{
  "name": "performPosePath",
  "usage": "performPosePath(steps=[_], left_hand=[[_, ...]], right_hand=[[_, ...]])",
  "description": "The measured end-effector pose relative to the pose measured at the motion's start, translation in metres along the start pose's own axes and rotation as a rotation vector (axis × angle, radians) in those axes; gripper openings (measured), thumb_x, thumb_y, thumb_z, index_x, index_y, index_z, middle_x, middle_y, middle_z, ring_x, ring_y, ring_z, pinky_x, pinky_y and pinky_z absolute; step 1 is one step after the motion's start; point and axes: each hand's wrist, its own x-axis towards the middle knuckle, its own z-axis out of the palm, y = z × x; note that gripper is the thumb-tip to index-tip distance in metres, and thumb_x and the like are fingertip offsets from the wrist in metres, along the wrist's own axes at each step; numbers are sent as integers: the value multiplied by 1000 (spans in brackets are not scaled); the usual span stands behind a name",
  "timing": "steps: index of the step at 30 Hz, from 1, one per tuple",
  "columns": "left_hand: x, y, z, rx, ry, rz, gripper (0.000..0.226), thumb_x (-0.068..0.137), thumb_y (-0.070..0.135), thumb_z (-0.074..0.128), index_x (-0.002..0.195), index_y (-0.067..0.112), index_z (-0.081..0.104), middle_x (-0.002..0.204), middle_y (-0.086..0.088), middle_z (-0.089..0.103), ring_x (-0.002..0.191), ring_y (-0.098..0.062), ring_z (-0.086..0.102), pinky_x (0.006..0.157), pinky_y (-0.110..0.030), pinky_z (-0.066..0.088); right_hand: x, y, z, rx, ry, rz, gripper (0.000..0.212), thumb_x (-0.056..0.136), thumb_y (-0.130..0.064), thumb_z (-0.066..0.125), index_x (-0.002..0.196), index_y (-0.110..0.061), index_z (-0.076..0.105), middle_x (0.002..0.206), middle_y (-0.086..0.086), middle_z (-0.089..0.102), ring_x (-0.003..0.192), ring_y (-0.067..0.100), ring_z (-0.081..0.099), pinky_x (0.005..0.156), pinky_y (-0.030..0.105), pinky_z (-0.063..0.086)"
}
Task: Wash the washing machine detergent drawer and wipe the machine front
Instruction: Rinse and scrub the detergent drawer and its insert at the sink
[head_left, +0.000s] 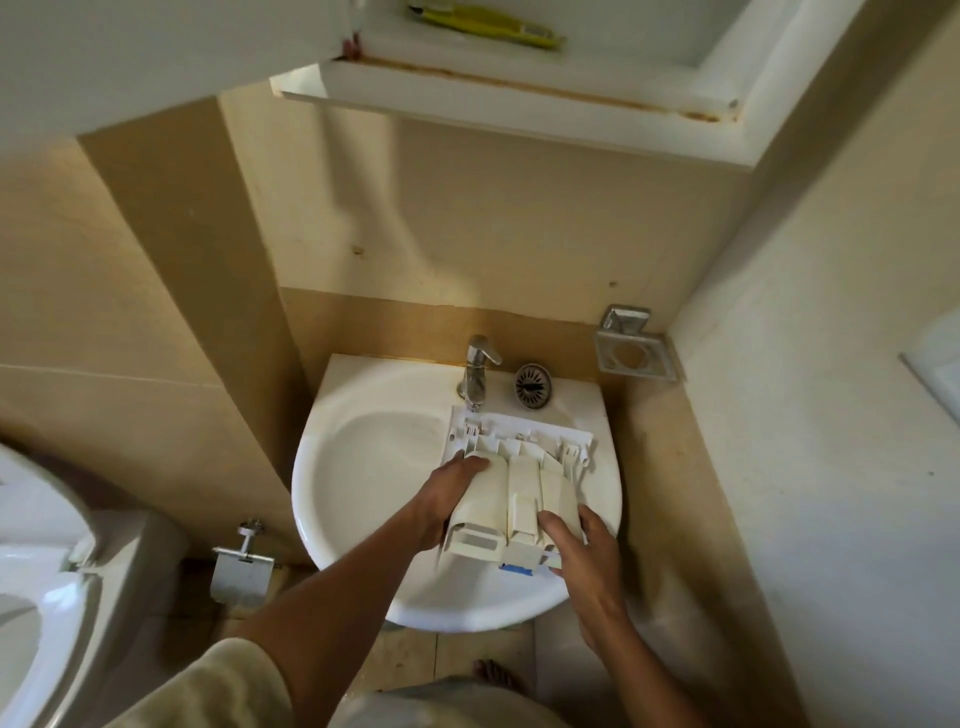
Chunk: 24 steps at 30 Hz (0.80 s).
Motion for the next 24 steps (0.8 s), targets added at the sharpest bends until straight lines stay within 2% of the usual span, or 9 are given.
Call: performPosePath(steps=[8,12,15,17,18,19,21,22,24], left_hand=[[-2,15,4,42,-55,-64,39,95,31,58,130,13,58,121,-26,66,93,-34,68,69,-37,59],[2,26,4,9,-74,-64,35,95,19,57,129,13,59,112,-21,70,99,-36,69,82,-47,61],[10,29,3,-9,29,-29,60,94,14,60,148,17,34,119,-16,60,112,-38,63,89,-52,58],[10,31,3,-44,52,-62,78,94,17,63,156,22,16,118,-15,54,111,-39,62,77,-45,61],[9,33,3,-65,61,-82,79,93,18,63,155,24,15,121,-16,53,107,-38,64,69,-42,61],[8,33,2,-82,66,-90,71,94,20,63,152,23,22,124,-17,53,100,-35,65,63,-39,61],[9,35,2,-82,36,-76,32,98,22,57,128,13,48,119,-15,57,90,-28,64,60,-35,60],[9,35,1,-67,18,-62,18,100,22,53,117,15,56,114,-13,61,90,-26,64,65,-37,61],[15,33,-3,-40,19,-38,18,104,22,48,116,17,60,109,-10,64,91,-26,65,79,-44,60]], right_hand=[[-1,-1,-1,-26,93,-58,29,82,-28,77,107,-34,63,101,-9,72,95,16,70,81,44,61],[5,-3,2,-71,136,-104,25,83,-25,77,101,-35,62,96,-15,70,91,9,68,78,36,60],[6,-3,4,-80,173,-102,28,82,-29,78,105,-35,63,99,-13,71,93,12,69,75,38,62],[5,-4,5,-92,205,-118,32,81,-29,78,110,-33,63,100,-11,71,93,12,68,71,31,60],[4,-5,5,-96,216,-125,33,81,-29,77,111,-31,64,99,-10,71,92,11,68,68,27,58],[4,-6,5,-97,219,-127,33,81,-28,77,111,-30,64,99,-10,71,92,11,68,67,25,56],[6,-7,3,-98,211,-125,31,81,-29,77,109,-30,65,97,-12,71,91,10,68,66,25,56],[8,-7,3,-104,198,-122,29,81,-30,77,107,-31,65,97,-13,71,91,10,68,68,28,58],[14,-7,0,-116,150,-89,28,81,-33,76,106,-32,65,98,-11,72,93,13,69,74,37,62]])
